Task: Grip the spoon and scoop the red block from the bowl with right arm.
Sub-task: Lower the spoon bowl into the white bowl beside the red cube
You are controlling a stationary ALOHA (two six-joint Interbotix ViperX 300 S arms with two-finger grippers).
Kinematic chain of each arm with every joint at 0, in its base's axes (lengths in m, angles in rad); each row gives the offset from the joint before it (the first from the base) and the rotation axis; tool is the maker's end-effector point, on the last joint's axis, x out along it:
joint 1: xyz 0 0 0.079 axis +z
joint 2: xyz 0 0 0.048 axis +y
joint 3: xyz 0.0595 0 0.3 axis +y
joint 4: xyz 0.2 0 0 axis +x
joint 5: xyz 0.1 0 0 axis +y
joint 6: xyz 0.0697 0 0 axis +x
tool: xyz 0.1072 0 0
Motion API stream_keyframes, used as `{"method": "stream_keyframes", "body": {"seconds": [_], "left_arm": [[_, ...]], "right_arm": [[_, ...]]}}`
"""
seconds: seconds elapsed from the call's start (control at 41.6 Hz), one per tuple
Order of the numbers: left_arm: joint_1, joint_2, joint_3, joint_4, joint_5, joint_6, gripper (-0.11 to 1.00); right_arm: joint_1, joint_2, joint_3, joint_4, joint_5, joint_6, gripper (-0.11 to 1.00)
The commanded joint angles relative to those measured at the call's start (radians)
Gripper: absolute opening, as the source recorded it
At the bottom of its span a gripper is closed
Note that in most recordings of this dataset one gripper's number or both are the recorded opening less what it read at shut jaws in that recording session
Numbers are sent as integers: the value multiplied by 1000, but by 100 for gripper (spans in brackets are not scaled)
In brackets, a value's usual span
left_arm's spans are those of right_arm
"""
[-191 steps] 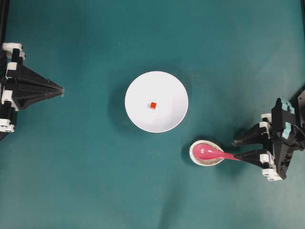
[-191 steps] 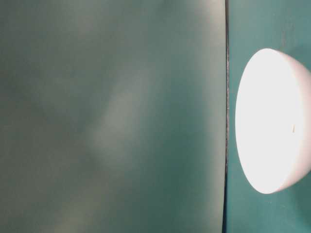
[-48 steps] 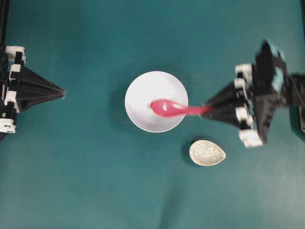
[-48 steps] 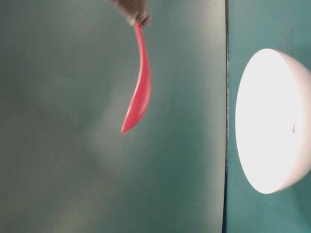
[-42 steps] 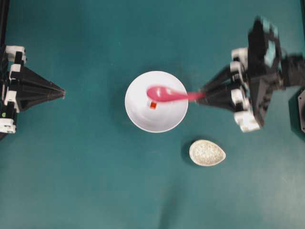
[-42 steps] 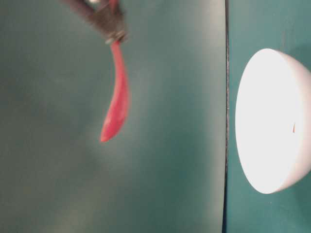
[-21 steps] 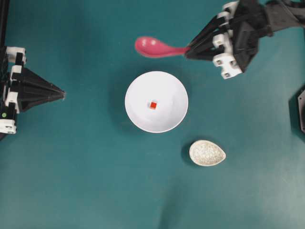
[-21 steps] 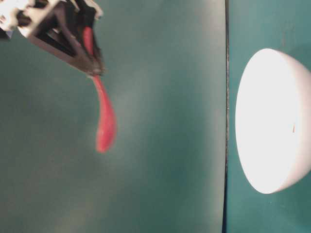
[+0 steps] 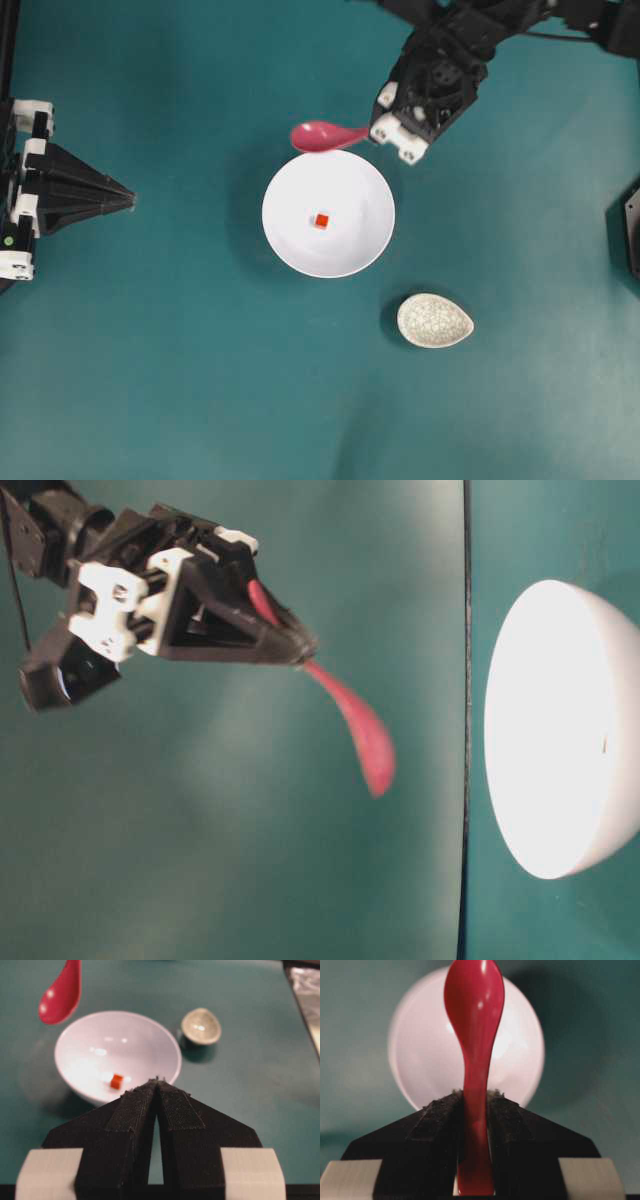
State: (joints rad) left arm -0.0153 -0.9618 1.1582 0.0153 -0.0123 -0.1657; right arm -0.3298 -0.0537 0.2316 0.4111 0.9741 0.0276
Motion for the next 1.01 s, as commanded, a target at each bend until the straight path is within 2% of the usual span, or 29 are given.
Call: {"method": "stream_keyframes", "body": {"seconds": [0.0,0.048,0.168,0.384,0.576,0.792,0.984], "left_arm": [[-2,3,-29,0,2,3,0],[-2,3,-29,0,3,5,0],[-2,3,-29,0,5,9,0],[-2,5,-29,0,5,15,0],[-2,6,-28,0,3,17,0],[-2,6,-28,0,5,15,0],[-2,6,-28,0,5,17,0]], "right_arm": [[58,6,-58,-72,63,14,23],[81,14,-66,-95,84,17,23],[130,21,-69,-106,117,28,23],[193,38,-37,-146,117,91,23],[204,66,2,-169,103,101,23],[204,92,15,-176,32,101,23],[204,120,15,-213,20,101,23]]}}
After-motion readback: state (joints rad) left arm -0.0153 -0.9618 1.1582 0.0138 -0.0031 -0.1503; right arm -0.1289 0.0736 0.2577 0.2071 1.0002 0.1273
